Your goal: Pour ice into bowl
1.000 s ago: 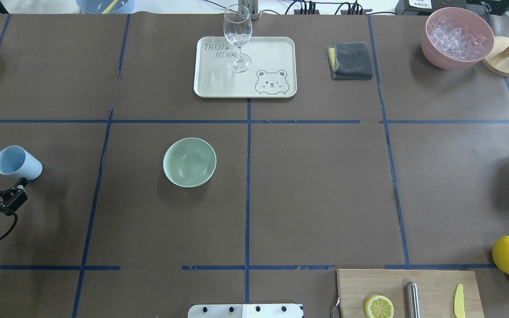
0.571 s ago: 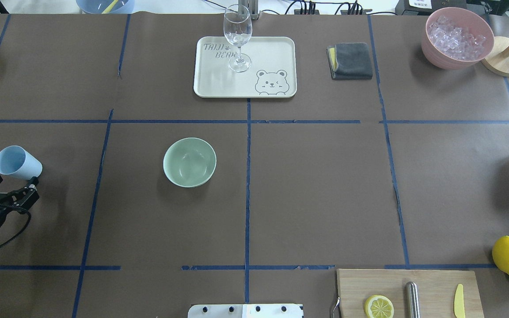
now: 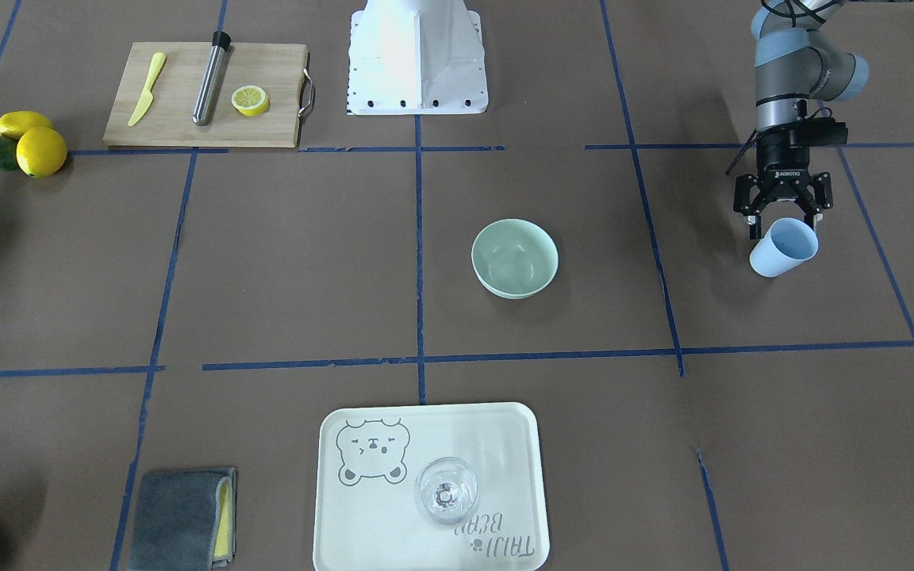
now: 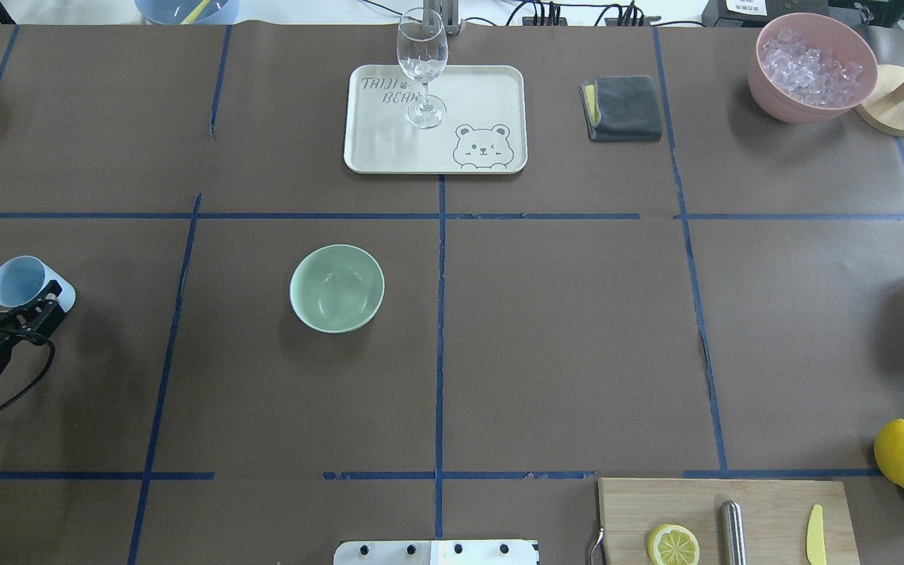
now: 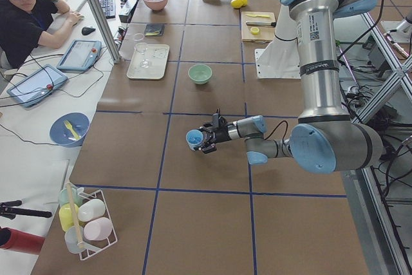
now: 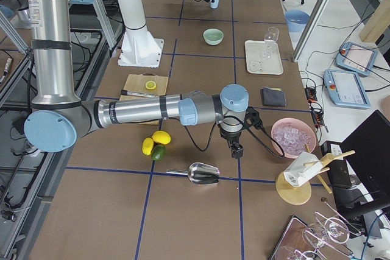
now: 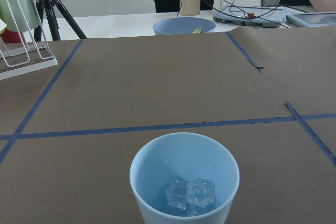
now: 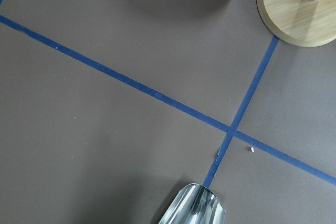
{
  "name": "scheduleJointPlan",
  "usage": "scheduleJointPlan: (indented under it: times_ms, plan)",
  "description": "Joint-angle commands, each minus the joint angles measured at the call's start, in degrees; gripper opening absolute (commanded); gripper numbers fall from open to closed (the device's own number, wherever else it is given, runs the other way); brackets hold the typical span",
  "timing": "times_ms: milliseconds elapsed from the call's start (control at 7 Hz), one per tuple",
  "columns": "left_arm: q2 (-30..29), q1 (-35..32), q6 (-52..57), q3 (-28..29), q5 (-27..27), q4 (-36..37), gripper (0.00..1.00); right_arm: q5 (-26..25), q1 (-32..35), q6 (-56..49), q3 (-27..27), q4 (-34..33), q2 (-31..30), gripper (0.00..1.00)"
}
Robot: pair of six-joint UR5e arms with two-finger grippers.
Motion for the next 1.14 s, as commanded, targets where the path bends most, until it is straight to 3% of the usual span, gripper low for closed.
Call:
scheduleJointPlan:
  times_ms: [0,857,1000]
  plan:
    - [-3.06,-1.01,-0.02,2.77,-0.01,0.05,1.0,-0.09,0.02,-0.03,0.0,0.0,0.01,1.0]
    - [-5.7,-0.92,-1.69,7.43,0.08,-0.04,0.97,-0.09,0.11,0.06,0.0,0.0,0.19,1.0]
    - [-5.71,-0.92,-1.77,7.43,-0.01,-0.13,0.74,-0.09,0.2,0.06,0.0,0.0,0.19,1.0]
